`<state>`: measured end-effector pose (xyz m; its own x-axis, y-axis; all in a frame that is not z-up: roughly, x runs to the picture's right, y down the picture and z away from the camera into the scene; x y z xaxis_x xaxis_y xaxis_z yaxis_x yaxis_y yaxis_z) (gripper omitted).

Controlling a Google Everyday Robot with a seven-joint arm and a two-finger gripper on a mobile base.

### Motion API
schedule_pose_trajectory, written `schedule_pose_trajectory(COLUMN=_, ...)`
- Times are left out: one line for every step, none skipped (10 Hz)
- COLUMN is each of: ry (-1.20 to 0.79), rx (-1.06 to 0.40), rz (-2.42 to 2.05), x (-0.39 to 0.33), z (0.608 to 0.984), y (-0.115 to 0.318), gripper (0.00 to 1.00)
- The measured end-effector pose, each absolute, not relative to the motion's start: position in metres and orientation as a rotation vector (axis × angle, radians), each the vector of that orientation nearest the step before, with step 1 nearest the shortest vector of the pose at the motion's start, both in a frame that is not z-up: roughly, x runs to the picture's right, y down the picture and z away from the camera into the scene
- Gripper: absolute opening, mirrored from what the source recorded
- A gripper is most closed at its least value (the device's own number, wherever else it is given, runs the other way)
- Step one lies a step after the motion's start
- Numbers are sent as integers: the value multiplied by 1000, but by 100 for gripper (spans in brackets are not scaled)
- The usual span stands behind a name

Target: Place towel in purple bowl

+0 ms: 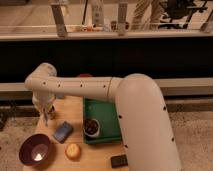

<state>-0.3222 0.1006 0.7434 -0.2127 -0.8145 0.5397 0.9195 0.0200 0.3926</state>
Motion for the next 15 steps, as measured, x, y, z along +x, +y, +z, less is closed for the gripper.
schedule_pose_trajectory(ry=-864, rx=-142, rz=-1630, x=-327, z=739, y=105, gripper=0)
schedule_pose_trajectory(ry=-942, rx=-107, rz=-1668, x=-330, z=738, y=108, gripper=0)
schedule_pose_trajectory(ry=-1032, rx=-97, rz=-1707, x=-333, z=734, y=113, gripper=0)
schedule_pose_trajectory(ry=-1110, rx=-103, rz=-1730, x=-336, z=732, y=116, gripper=0)
schedule_pose_trajectory(ry=-1178, rx=-109, rz=-1745, x=-339, z=730, y=120, gripper=0)
schedule_pose_trajectory(ry=-1246, rx=-119, rz=-1757, x=-336, z=731, y=123, gripper=0)
schedule_pose_trajectory(ry=-1332, rx=-127, rz=-1775, x=-338, z=730, y=128, gripper=0)
schedule_pose_trajectory(ry=-1384, rx=-141, rz=-1772, x=-337, z=726, y=135, gripper=0)
schedule_pose_trajectory(ry=-1418, rx=-159, rz=-1763, x=-333, z=723, y=141, gripper=0)
schedule_pose_trajectory(ry=-1452, rx=-174, rz=-1750, x=-329, z=721, y=148, gripper=0)
schedule_pose_trajectory(ry=-1465, rx=-177, rz=-1745, x=-329, z=720, y=153, gripper=0)
schedule_pose_trajectory(ry=-1464, rx=-183, rz=-1742, x=-328, z=717, y=157, gripper=0)
schedule_pose_trajectory(ry=-1462, rx=-189, rz=-1739, x=-327, z=716, y=160, gripper=0)
schedule_pose_trajectory(ry=-1466, rx=-202, rz=-1736, x=-330, z=715, y=166, gripper=0)
schedule_pose_trajectory(ry=-1470, rx=-215, rz=-1736, x=-332, z=716, y=171, gripper=0)
